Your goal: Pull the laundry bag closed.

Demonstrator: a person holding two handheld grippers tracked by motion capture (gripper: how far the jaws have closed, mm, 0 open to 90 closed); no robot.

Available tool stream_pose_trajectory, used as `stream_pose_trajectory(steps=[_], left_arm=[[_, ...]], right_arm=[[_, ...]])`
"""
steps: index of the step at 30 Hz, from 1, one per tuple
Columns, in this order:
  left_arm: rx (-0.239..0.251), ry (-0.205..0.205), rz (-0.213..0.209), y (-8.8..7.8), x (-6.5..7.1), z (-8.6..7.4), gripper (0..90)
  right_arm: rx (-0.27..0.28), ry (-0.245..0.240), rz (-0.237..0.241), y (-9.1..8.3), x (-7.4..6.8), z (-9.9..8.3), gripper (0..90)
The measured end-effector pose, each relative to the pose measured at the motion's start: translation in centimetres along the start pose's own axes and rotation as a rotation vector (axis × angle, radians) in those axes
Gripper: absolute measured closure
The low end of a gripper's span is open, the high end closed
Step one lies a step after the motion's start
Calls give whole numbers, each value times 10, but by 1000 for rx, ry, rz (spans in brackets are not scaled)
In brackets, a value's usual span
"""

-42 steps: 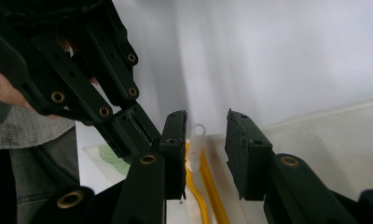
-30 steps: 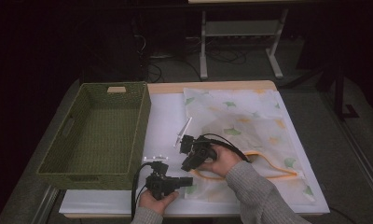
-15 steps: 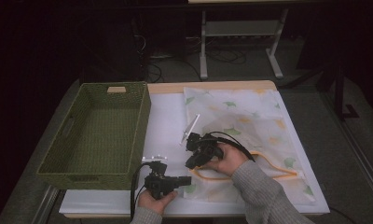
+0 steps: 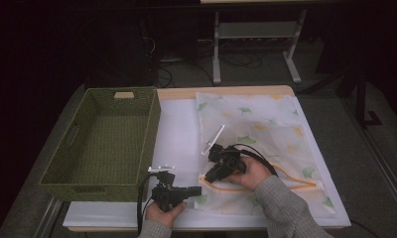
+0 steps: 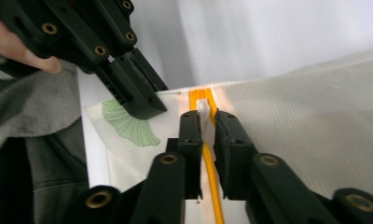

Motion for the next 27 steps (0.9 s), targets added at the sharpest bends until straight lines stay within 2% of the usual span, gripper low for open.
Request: stream_pose_trajectory(steps=[4, 8, 11, 14, 27], left_arm=[[16, -12, -3, -1, -1, 2, 875], [38, -11, -13, -4, 1, 6, 879], [40, -7, -18, -4, 3, 6, 880], [32, -4, -25, -2, 3, 4, 880], [16, -11, -35, 3, 1, -1, 880]], right_arm=[[13, 2, 20, 1, 1, -4, 759], [12, 18, 12, 5, 3, -7, 726], [14, 19, 2, 5, 3, -7, 737], [12, 17, -11, 6, 3, -6, 809], [33, 13, -23, 5, 3, -4, 806]])
Point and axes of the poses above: each handheld gripper's, and its own axes: y roughly forward along the jaws, z roughly out of its top, x roughly to its right, the point moved 8 cm from there along y, roughly forward along the jaws, and after that the axes turned 15 degrees about -x, right-handed, at the moved point
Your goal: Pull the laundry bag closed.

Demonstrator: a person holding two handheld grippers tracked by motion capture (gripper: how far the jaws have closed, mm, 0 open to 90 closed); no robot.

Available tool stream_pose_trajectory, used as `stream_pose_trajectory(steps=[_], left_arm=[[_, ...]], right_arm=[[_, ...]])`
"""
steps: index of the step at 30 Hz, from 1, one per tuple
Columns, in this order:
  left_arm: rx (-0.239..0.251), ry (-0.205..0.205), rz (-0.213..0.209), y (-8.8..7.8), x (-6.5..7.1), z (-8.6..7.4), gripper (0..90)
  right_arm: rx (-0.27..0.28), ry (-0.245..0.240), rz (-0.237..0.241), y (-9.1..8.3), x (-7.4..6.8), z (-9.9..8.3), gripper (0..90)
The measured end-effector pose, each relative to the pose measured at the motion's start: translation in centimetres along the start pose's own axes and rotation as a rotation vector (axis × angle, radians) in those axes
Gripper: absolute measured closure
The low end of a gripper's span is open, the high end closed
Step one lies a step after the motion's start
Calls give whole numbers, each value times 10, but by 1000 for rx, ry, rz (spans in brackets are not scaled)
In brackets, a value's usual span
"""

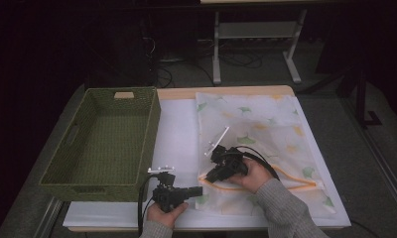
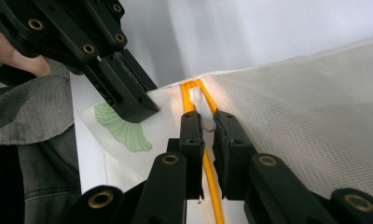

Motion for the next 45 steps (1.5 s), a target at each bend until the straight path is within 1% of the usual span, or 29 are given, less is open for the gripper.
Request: stream_pose_trajectory(steps=[6, 8, 10, 13, 16, 18, 19, 20, 21, 23, 24, 25, 26, 27, 28, 30, 32, 34, 35, 36, 38, 42, 45], left_arm=[[-2, -3, -1, 2, 0, -1, 880], [-9, -3, 1, 3, -1, -2, 880], [-11, -2, -2, 4, 0, -3, 880], [-16, -2, -5, 6, 1, -3, 880], [-17, -2, -3, 6, 1, -4, 880], [-15, -3, -4, 6, 0, -4, 880], [-19, -3, -1, 6, 0, -4, 880], [-20, -3, -4, 6, 0, -4, 879], [-21, -5, -6, 6, 0, -4, 878], [-22, -5, -5, 6, -1, -4, 876], [-24, -4, -3, 6, -1, -4, 876], [-16, 1, 7, 5, -1, -4, 876], [-11, 0, 9, 5, -1, -4, 877], [-3, -1, 12, 4, -2, -3, 878], [2, -1, 19, 3, -2, -3, 878], [17, -12, 18, 1, -3, -1, 878], [29, -5, 24, -2, -3, 0, 879], [44, -4, 15, -2, -1, 2, 880], [39, 2, 10, -2, 0, 1, 880], [36, 4, 11, -1, 0, 1, 880], [34, 5, 12, -1, 0, 0, 880], [29, -4, 7, 0, -2, -2, 880], [23, 0, 6, 3, -1, -3, 880]], right_arm=[[7, -1, 17, 1, -1, 0, 807], [8, -14, 9, 2, -2, 0, 809], [19, -12, 26, 1, -4, 1, 809], [25, -15, 24, 1, -4, 3, 821], [13, -16, 21, 3, -4, 3, 823], [15, -24, 17, 3, -4, 3, 826], [16, -26, 17, 3, -4, 3, 850], [19, -28, 6, 2, -5, 3, 888], [24, -34, -3, 1, -5, 3, 891], [24, -32, 14, 1, -6, 3, 889], [17, -32, 10, 2, -5, 2, 886], [12, -28, 5, 3, -5, 2, 875], [14, -21, 6, 2, -4, 1, 830], [22, -13, 14, 2, -4, 1, 804], [27, -9, 32, 2, -4, -1, 788], [26, -8, 34, 4, -4, -3, 758], [24, -4, 48, 5, -5, -4, 732], [15, -6, 45, 7, -5, -4, 733], [15, -7, 44, 7, -5, -4, 738], [10, -12, 32, 8, -4, -4, 774], [4, -14, 13, 8, -4, -5, 812], [20, -12, 3, 4, -3, -5, 821], [29, -16, -4, 3, -3, -5, 821]])
Point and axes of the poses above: each handheld gripper's, and its own axes: y roughly forward along the jaws, z roughly out of its top, x roughly to its right, the point moved 8 cm from there along y, roughly forward along the jaws, and after that the axes turned 15 degrees about -x, right-handed, at the moved point
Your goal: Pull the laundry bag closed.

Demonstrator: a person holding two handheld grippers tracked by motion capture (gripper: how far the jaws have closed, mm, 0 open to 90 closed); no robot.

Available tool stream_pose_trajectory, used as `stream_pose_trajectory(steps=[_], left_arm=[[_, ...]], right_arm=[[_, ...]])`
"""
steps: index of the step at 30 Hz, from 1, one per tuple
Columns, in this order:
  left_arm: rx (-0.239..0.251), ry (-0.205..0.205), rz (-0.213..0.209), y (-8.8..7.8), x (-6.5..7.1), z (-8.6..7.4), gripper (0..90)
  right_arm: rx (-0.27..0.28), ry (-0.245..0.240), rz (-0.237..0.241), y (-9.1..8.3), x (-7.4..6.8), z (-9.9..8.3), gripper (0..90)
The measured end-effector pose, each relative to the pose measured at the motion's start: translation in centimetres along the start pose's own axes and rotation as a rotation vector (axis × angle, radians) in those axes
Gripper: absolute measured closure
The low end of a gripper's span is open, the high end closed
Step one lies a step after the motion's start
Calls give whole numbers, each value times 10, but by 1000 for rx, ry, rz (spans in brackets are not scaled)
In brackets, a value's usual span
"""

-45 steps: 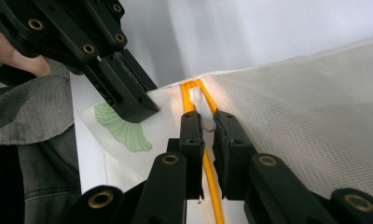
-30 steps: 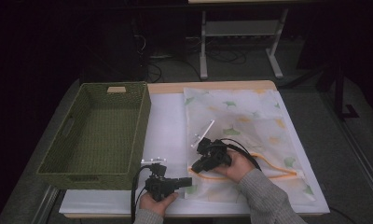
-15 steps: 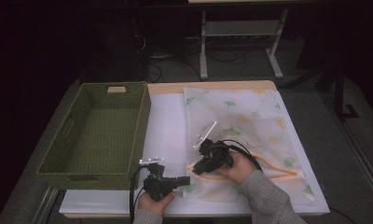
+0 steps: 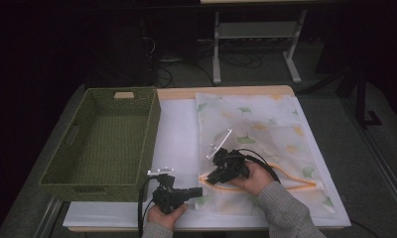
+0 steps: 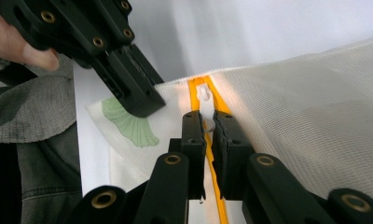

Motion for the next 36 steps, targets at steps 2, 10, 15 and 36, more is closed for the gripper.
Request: stream_pose_trajectory(steps=[2, 10, 15, 36], left_arm=[[-3, -1, -4, 1, 1, 0, 880], [-17, 5, -7, 4, 2, -2, 880], [-25, 8, -9, 6, 3, -3, 880], [-42, -32, -45, 9, -2, -1, 675]], right_arm=[[3, 1, 3, 0, 0, 0, 821], [23, 3, 0, 0, 0, 4, 819], [21, 6, 1, 0, 0, 5, 818], [3, -24, -5, 1, -3, 4, 830]])
Point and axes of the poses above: each handheld gripper's, and its own axes: y roughly forward along the jaws, z roughly out of its top, x roughly to its right, the point moved 8 cm from there along y, roughly forward along the jaws, and after that the axes turned 15 degrees about -x, right-handed, at the moved point
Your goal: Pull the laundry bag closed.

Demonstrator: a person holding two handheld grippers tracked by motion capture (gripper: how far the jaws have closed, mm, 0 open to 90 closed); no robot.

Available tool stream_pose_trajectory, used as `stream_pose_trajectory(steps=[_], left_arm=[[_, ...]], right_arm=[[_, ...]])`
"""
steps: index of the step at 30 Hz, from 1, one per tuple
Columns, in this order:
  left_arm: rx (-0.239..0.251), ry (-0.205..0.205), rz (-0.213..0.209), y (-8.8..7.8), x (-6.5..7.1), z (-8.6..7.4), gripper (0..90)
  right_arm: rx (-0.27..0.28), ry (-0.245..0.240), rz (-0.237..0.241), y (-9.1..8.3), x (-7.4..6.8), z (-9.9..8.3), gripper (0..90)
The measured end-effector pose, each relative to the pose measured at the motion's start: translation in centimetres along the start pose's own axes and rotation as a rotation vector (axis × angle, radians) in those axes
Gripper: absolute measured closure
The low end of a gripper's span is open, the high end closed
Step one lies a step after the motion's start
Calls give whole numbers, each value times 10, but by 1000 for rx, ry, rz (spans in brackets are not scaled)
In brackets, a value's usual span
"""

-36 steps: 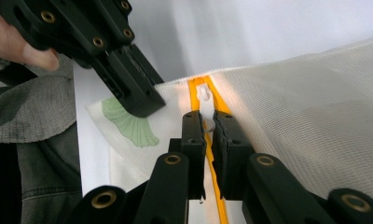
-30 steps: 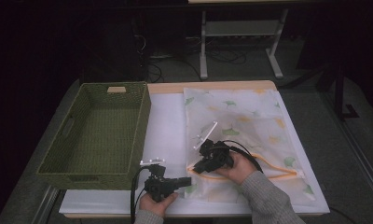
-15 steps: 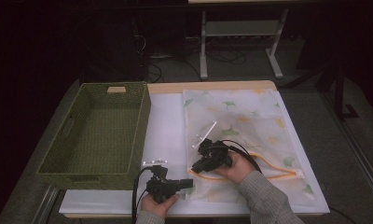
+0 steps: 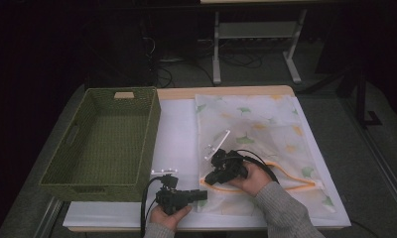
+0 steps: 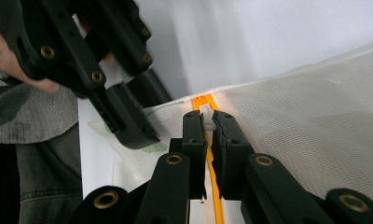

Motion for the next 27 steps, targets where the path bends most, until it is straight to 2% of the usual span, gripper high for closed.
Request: stream_pose_trajectory(steps=[4, 7, 9, 15, 20, 25, 27], left_arm=[[-1, -6, 10, -3, -1, 9, 700], [7, 4, 32, -5, -2, 12, 838], [13, 6, 44, -6, -2, 11, 866], [33, 4, 53, -8, -2, 9, 878], [54, 17, 76, -13, 0, 11, 883], [66, 21, 70, -16, 2, 11, 883], [54, 18, 46, -14, 2, 11, 878]], right_arm=[[-7, -10, -9, 1, -1, 0, 831], [2, -11, -19, -1, -1, -1, 832], [3, -6, -21, -2, 0, -2, 834], [2, -18, -40, -4, -2, -3, 835], [8, -21, -52, -5, -3, -3, 836], [26, -14, -51, -7, -3, -2, 836], [28, -22, -57, -7, -3, -2, 836]])
Point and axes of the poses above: each handheld gripper's, and its own axes: y roughly forward along the jaws, z roughly out of its top, x roughly to its right, the point moved 8 cm from there along y, roughly forward along the jaws, and after that the axes turned 15 degrees about -x, right-handed, at the moved point
